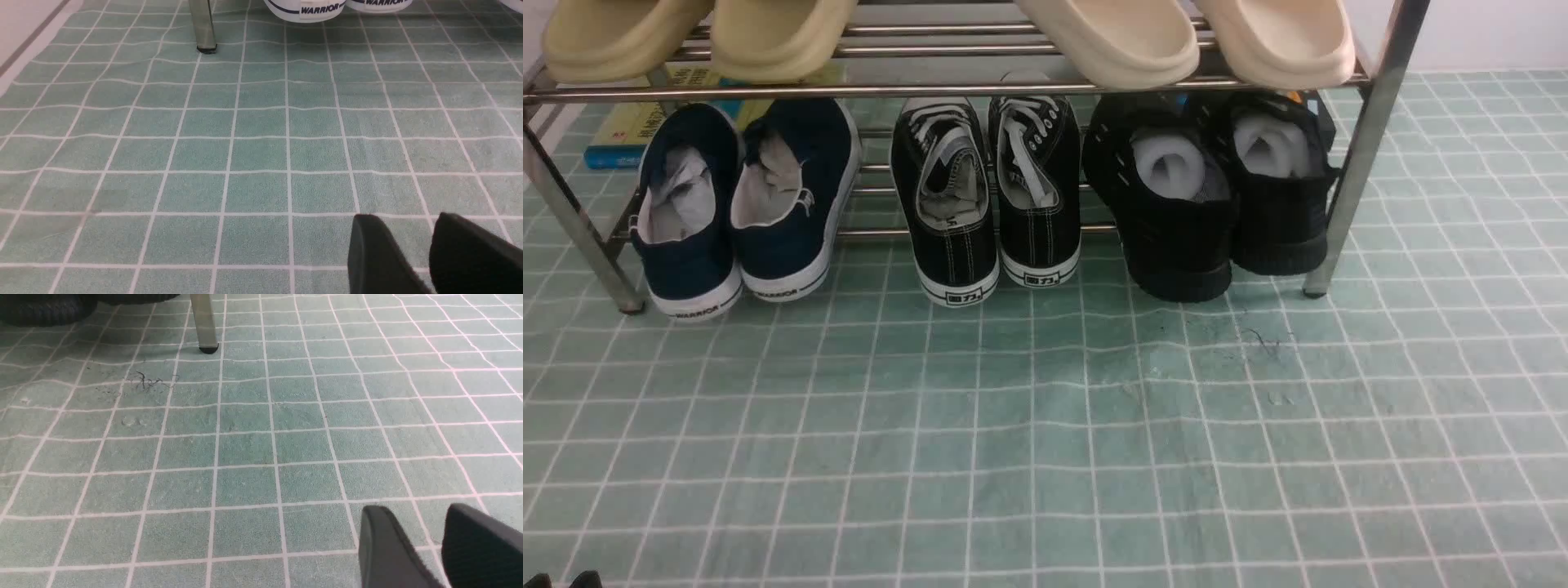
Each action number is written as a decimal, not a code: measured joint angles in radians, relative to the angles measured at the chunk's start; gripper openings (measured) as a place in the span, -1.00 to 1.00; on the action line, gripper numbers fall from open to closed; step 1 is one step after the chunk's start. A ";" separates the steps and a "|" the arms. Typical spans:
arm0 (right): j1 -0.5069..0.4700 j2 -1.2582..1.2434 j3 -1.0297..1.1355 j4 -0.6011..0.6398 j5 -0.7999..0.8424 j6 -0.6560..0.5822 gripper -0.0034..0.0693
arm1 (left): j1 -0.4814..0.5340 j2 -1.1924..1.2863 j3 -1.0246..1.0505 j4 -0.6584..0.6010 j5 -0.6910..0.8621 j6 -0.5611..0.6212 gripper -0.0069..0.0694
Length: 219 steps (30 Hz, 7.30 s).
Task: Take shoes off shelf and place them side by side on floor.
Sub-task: 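Grasp the leftmost shoe on the bottom shelf of the shoe rack with the left gripper, then set the held shoe down on the floor in front of the rack with the left gripper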
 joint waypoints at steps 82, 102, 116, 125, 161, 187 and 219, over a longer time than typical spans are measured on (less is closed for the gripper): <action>0.000 0.000 0.000 0.000 0.000 0.000 -0.25 | 0.000 0.259 -0.333 -0.502 0.064 -0.374 -0.82; 0.000 0.000 0.000 0.000 0.000 0.000 -0.25 | 0.048 1.432 -1.146 0.368 0.476 -0.658 -0.51; 0.000 0.000 0.000 0.000 0.000 0.000 -0.25 | 0.344 1.541 -1.274 -0.021 0.676 -0.120 -0.79; 0.000 0.000 0.000 0.000 0.000 0.000 -0.25 | 0.412 1.540 -1.274 -0.441 0.502 0.016 -0.77; 0.000 0.000 0.000 0.000 -0.001 0.000 -0.25 | 0.215 1.789 -1.274 -0.381 0.053 -0.008 0.06; 0.000 0.000 0.000 0.000 -0.001 0.000 -0.25 | 0.217 1.434 -1.274 -0.005 0.639 -0.162 -0.72; 0.000 0.000 0.000 0.000 -0.001 0.000 -0.25 | 0.091 1.337 -0.844 0.047 0.373 -0.345 -0.72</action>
